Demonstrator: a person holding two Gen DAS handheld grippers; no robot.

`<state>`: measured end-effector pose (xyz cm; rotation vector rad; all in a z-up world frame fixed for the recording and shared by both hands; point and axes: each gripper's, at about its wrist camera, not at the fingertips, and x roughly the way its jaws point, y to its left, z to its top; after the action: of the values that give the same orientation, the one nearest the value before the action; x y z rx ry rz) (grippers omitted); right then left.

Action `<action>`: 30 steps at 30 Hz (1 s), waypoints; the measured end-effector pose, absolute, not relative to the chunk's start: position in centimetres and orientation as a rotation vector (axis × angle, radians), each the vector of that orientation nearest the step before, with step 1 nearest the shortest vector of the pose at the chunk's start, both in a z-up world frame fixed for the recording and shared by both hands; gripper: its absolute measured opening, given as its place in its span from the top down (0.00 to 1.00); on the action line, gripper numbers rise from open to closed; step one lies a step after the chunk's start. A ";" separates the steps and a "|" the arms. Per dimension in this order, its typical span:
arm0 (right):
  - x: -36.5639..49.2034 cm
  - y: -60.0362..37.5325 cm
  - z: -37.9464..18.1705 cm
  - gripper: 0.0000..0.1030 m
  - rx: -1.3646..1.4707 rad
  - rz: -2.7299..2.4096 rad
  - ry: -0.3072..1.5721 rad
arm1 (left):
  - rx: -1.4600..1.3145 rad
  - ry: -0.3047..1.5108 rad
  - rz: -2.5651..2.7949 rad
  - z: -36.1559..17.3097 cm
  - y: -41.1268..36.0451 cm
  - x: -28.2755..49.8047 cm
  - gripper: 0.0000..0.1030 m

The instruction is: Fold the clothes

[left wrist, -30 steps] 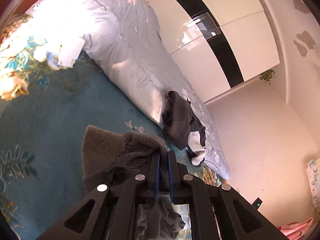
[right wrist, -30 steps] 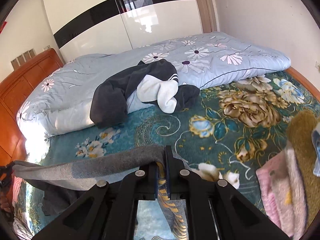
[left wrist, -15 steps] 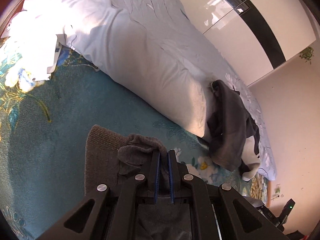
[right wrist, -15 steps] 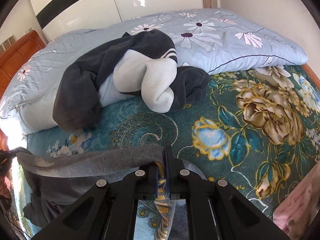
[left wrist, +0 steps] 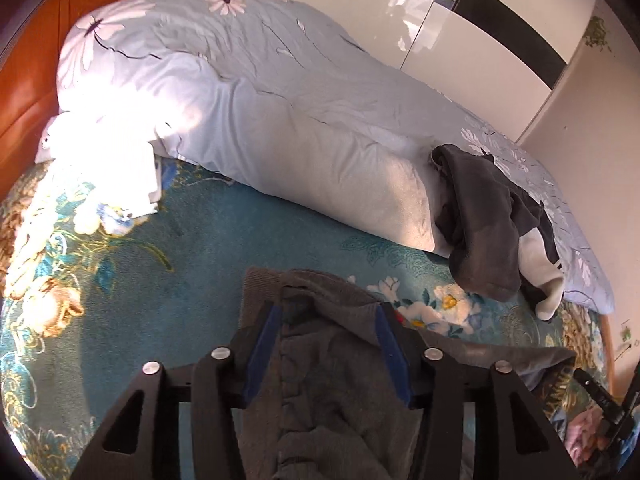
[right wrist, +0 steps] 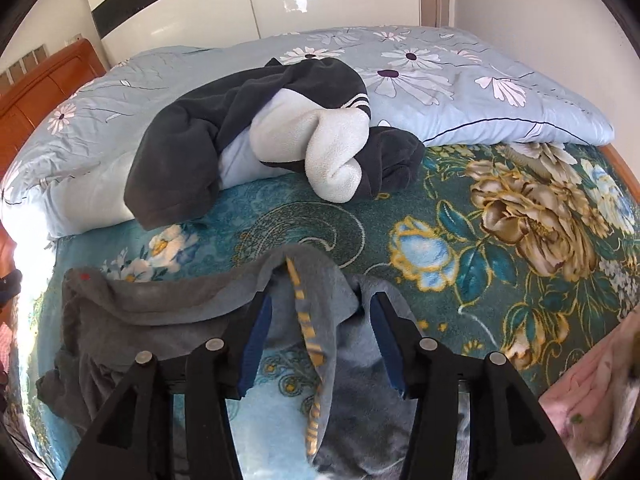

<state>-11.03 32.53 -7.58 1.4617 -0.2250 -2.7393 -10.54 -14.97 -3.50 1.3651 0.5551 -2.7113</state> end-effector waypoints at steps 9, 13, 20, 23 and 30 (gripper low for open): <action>1.1 29.7 -14.0 0.47 1.615 -2.473 -0.561 | 1.370 0.372 -2.647 -6.6 -15.6 -1.4 0.37; 4.2 28.7 -16.7 0.47 1.649 -2.363 -0.789 | 1.411 0.311 -2.671 -8.3 -14.5 1.2 0.37; 5.7 26.2 -16.6 0.48 1.541 -2.343 -0.963 | 1.414 0.263 -2.720 -8.9 -13.2 3.5 0.37; 5.7 25.4 -16.3 0.71 1.519 -2.335 -0.980 | 1.412 0.258 -2.727 -8.8 -13.0 3.7 0.37; 5.9 26.0 -13.8 0.90 1.436 -2.403 -0.923 | 1.428 0.273 -2.739 -8.9 -13.1 3.7 0.37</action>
<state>5.89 25.96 -13.82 1.4355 -0.9229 -2.4025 3.69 -13.13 -8.86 1.4280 0.2727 -2.7385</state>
